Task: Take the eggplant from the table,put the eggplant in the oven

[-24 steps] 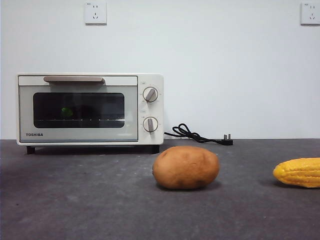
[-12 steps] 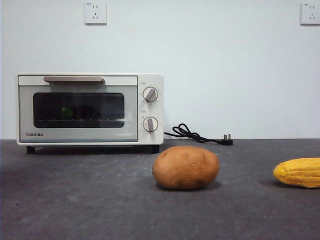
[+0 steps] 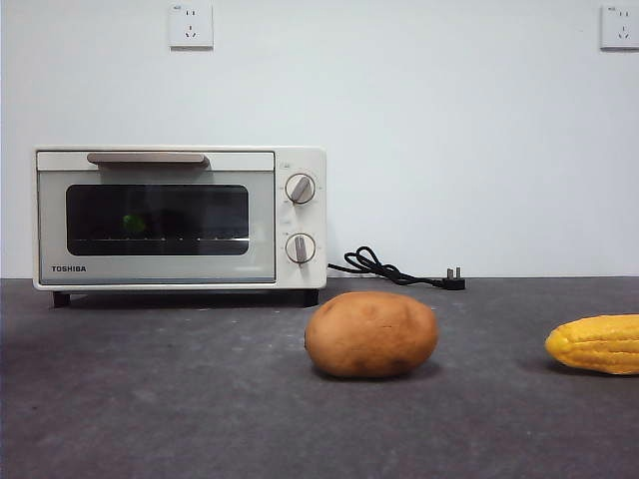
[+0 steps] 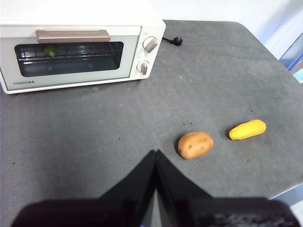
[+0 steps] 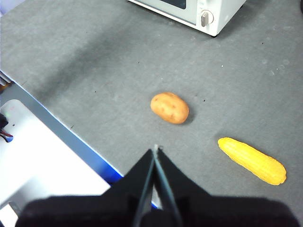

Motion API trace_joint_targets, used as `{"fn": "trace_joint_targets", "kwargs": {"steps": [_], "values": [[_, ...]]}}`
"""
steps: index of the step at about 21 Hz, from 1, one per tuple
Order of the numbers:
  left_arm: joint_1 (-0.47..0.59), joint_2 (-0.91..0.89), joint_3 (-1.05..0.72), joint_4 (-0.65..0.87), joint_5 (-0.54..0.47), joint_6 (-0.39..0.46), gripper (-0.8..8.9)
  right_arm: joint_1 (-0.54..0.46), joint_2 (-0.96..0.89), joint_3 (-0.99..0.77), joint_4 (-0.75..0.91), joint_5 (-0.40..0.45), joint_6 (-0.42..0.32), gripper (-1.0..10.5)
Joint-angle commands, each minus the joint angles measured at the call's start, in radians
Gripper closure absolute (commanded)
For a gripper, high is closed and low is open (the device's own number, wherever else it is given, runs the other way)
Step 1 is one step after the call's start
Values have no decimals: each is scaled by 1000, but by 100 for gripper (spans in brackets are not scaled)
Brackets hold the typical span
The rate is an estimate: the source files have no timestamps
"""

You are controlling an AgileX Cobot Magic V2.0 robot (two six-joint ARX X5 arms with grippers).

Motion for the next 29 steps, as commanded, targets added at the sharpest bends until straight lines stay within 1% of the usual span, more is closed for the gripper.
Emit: {"fn": "trace_joint_targets", "kwargs": {"steps": [1,5,11,13,16,18,22,26,29], "values": [[-2,8,-1,-2,5,-6,818,1,0,-10,-22,1,9,947],[-2,13,-1,19,4,0,818,1,0,-10,-22,1,9,947],[-2,11,-1,138,4,43,818,1,0,-10,-22,1,9,947],[-3,11,-2,197,3,85,818,1,0,-10,-22,1,9,947],[-1,-3,-2,314,-25,187,818,1,2,-10,-22,1,9,947],[-1,-22,-3,398,-25,254,818,1,3,-10,-22,1,9,947],[-2,-81,-16,557,-25,359,818,1,5,-10,-22,1,9,947],[-2,-161,-97,724,-40,411,818,1,5,-10,-22,1,9,947],[-2,-236,-225,857,-106,411,818,1,5,-10,-22,1,9,946]]}}
